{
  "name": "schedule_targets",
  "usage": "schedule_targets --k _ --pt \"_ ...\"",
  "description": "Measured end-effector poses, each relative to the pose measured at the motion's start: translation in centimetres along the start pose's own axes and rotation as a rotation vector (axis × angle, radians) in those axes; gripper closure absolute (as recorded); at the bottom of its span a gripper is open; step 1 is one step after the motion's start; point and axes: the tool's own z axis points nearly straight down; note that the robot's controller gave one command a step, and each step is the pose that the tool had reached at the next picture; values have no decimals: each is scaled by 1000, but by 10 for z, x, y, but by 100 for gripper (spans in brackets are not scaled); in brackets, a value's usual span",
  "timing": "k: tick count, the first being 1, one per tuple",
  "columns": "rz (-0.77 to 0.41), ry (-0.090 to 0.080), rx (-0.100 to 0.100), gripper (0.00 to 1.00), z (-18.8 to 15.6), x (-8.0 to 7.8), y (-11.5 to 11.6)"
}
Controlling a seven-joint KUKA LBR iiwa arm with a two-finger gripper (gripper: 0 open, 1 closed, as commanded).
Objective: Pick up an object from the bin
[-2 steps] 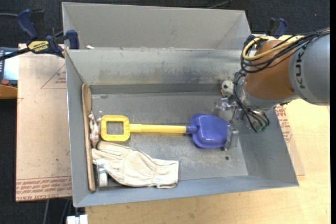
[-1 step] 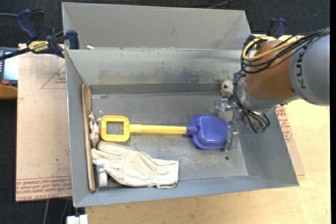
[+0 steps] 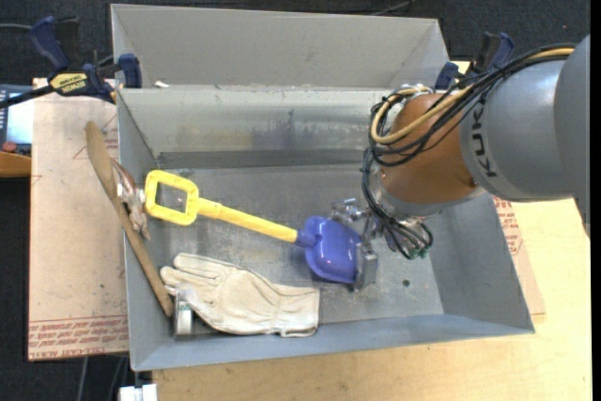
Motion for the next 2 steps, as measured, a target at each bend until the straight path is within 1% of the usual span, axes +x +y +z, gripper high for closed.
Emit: schedule_targets --k 2 --pt "0 0 1 100 0 0 0"
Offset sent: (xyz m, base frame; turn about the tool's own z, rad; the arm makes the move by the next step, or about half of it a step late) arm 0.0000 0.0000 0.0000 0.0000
